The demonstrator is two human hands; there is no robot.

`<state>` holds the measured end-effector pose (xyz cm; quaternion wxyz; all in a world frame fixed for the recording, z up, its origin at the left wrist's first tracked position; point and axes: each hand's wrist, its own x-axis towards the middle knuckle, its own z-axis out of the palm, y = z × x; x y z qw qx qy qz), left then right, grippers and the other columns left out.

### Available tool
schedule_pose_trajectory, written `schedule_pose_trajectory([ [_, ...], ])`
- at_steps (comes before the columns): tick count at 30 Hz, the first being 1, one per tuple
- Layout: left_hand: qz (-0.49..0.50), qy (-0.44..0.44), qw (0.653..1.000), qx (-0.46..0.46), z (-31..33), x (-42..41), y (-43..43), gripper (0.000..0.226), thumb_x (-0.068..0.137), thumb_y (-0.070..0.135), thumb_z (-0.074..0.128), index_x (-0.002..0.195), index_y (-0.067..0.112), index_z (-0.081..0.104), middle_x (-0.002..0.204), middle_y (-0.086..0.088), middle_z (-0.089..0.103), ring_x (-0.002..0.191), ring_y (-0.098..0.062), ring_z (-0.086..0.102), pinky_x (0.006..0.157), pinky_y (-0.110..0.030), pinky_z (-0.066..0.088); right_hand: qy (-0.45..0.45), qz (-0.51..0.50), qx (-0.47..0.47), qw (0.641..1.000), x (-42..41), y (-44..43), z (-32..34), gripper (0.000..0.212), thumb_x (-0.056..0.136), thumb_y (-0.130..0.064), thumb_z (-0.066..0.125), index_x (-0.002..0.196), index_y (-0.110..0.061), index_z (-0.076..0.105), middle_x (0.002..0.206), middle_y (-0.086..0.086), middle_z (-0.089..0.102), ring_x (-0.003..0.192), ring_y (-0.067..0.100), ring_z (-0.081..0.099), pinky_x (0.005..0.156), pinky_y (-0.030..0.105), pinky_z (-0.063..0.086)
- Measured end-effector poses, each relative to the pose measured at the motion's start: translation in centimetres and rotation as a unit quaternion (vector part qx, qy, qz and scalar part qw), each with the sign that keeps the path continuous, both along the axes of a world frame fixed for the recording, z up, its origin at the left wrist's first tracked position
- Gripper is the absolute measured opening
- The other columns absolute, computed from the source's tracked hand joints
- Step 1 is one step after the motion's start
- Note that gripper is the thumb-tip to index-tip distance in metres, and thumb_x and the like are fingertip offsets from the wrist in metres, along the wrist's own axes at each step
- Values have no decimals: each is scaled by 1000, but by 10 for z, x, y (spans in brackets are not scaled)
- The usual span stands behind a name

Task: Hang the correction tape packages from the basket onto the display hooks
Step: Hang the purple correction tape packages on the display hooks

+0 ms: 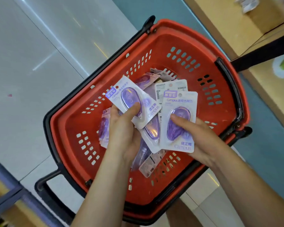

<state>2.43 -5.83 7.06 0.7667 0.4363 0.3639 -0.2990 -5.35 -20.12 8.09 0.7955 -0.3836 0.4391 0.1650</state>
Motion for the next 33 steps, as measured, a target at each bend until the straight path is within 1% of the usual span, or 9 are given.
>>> schedule_pose_trajectory([
  [10,-184,-58,981,26,118,-14,5,24,91,9,60,113,9,67,108,-15,73,89,-27,71,76,-43,59,7,-12,-157,987,-15,2,103,28,83,-11,72,110,-10,71,100,10,76,94,30,73,84,47,58],
  [12,-171,-136,971,91,155,-20,1,35,93,8,62,125,19,60,113,-6,73,94,-25,72,72,-38,58,13,-17,-183,983,-18,-3,138,13,85,-10,72,93,-19,77,96,7,77,93,30,73,88,51,57],
  [15,-141,-234,946,173,217,-23,-2,61,95,9,62,135,50,42,113,13,72,101,-15,71,77,-35,59,0,-28,-203,979,-22,-15,199,30,88,-12,66,72,-34,77,83,1,75,85,28,71,84,48,55],
  [17,-174,-298,915,210,253,-25,-1,56,98,13,59,126,61,47,124,11,67,106,-13,69,81,-31,58,-22,-40,-201,979,-26,-22,239,28,90,-9,61,77,-30,75,80,-1,72,77,21,68,75,39,54],
  [20,-277,-364,854,249,301,-30,-4,41,102,12,51,102,48,72,119,-9,65,91,-19,70,62,-27,56,-91,-72,-185,976,-36,-22,296,29,88,-5,67,110,-24,65,100,-2,74,89,16,71,77,35,57],
  [23,-298,-366,850,233,350,-44,-13,38,100,7,50,92,34,75,103,-5,69,73,-10,68,52,-27,53,-155,-116,-187,963,-49,-11,341,48,73,-12,78,116,-22,61,111,2,74,101,24,71,85,42,58],
  [26,-347,-376,844,160,400,-63,-19,32,97,10,57,79,30,75,77,9,72,62,-3,62,52,-24,52,-184,-183,-199,945,-65,4,379,61,67,-9,85,121,-15,59,113,8,74,103,29,70,89,50,57],
  [30,-410,-417,802,123,443,-90,-14,11,83,16,79,89,25,77,85,9,77,80,-6,71,71,-28,57,-199,-235,-253,917,-91,21,426,51,75,-7,77,122,-13,59,110,4,74,98,20,71,84,38,59],
  [33,-384,-425,811,116,471,-105,-12,10,79,13,81,83,20,76,80,6,76,72,-4,66,65,-22,53,-192,-282,-261,903,-116,23,458,34,95,-18,60,129,-13,58,116,1,73,105,17,69,93,39,55],
])
